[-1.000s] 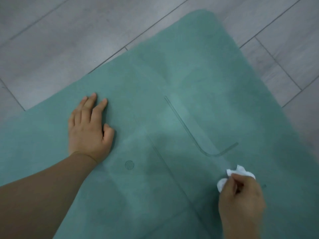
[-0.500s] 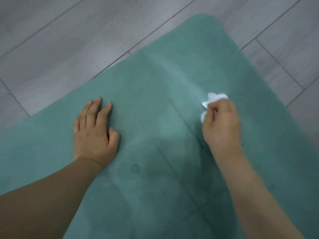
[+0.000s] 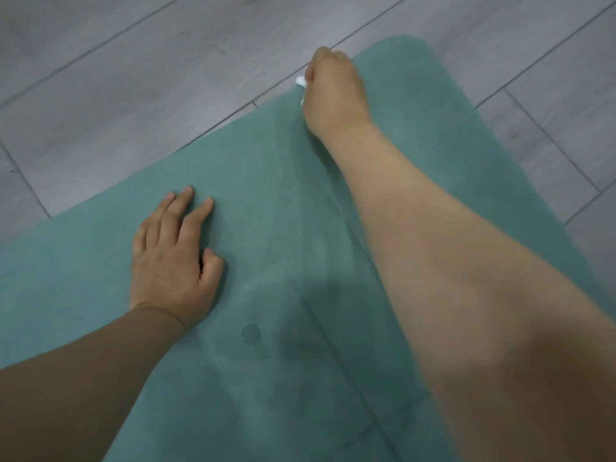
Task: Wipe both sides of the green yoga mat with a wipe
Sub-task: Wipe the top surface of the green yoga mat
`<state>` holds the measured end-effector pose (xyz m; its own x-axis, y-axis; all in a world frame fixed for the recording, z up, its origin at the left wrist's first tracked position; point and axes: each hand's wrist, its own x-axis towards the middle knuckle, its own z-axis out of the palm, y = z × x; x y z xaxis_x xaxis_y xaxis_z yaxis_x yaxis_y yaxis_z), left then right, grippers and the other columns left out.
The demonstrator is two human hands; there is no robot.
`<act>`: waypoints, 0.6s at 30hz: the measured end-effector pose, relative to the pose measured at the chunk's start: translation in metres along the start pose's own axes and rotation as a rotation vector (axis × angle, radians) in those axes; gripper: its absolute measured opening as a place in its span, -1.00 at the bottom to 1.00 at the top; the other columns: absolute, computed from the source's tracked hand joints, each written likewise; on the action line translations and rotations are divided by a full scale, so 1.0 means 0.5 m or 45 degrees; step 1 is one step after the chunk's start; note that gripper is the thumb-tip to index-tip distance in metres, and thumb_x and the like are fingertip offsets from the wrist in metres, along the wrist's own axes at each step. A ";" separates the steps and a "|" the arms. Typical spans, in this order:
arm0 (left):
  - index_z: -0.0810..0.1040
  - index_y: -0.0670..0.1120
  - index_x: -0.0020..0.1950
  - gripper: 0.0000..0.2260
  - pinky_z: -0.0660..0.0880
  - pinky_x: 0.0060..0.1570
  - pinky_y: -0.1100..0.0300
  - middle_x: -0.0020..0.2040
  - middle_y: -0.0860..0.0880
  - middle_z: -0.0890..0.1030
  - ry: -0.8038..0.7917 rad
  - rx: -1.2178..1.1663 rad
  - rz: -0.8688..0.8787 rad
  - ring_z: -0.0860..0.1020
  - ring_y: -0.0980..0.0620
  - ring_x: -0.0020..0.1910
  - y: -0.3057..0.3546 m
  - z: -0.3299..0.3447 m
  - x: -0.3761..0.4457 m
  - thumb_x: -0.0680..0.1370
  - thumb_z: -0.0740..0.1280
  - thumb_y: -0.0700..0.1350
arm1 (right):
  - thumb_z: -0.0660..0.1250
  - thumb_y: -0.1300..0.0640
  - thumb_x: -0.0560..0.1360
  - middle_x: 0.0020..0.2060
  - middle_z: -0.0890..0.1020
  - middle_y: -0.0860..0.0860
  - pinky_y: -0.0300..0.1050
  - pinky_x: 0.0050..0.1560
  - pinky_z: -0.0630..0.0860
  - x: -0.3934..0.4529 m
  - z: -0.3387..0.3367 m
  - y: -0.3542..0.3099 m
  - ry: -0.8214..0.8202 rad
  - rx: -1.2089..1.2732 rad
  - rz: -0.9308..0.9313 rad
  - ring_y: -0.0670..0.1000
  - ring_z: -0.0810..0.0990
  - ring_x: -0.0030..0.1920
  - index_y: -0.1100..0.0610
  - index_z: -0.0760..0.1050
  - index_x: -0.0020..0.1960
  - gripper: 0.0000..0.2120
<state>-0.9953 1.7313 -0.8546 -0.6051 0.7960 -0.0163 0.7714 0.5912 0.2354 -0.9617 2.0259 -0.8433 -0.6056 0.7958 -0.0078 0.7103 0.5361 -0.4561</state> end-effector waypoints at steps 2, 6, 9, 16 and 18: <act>0.37 -0.09 0.46 -0.41 0.14 0.45 -0.12 0.52 -0.13 0.30 -0.014 -0.006 -0.010 0.21 -0.15 0.52 -0.002 0.000 -0.001 0.43 0.10 -0.02 | 0.20 0.31 0.47 0.15 0.50 0.12 -0.14 0.05 0.38 -0.026 -0.011 0.038 0.057 0.015 0.071 0.12 0.53 0.10 0.19 0.45 0.12 -0.76; 0.36 -0.09 0.48 -0.40 0.12 0.46 -0.12 0.52 -0.14 0.29 -0.035 -0.008 -0.022 0.20 -0.16 0.53 0.000 0.000 -0.001 0.43 0.09 -0.01 | 0.23 0.33 0.46 0.16 0.52 0.19 -0.25 0.15 0.29 -0.299 -0.062 0.157 0.294 0.139 0.351 0.16 0.48 0.15 0.27 0.51 0.08 -0.78; 0.36 -0.10 0.48 -0.40 0.13 0.47 -0.14 0.52 -0.14 0.30 -0.039 -0.006 -0.022 0.21 -0.17 0.52 -0.001 -0.001 0.001 0.43 0.09 -0.02 | 0.26 0.36 0.45 0.19 0.56 0.15 -0.16 0.22 0.34 -0.511 -0.145 0.232 0.293 0.060 0.694 0.16 0.50 0.21 0.19 0.53 -0.06 -0.86; 0.38 -0.10 0.47 -0.40 0.13 0.45 -0.13 0.51 -0.14 0.31 -0.047 -0.004 -0.026 0.22 -0.17 0.51 0.001 -0.001 0.001 0.43 0.09 -0.01 | 0.21 0.31 0.48 0.18 0.54 0.20 -0.18 0.17 0.31 -0.323 -0.110 0.181 0.345 0.122 0.689 0.16 0.48 0.17 0.29 0.51 -0.02 -0.86; 0.38 -0.10 0.46 -0.40 0.14 0.46 -0.14 0.51 -0.15 0.32 -0.048 -0.011 -0.025 0.22 -0.17 0.51 0.001 -0.004 0.004 0.43 0.09 -0.01 | 0.20 0.31 0.48 0.13 0.56 0.21 -0.15 0.10 0.31 -0.138 -0.075 0.133 0.264 0.166 0.354 0.19 0.49 0.14 0.29 0.50 -0.01 -0.86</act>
<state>-0.9962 1.7329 -0.8528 -0.6122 0.7886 -0.0578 0.7574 0.6059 0.2433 -0.8593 2.0171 -0.8395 -0.3009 0.9533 0.0272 0.7775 0.2617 -0.5718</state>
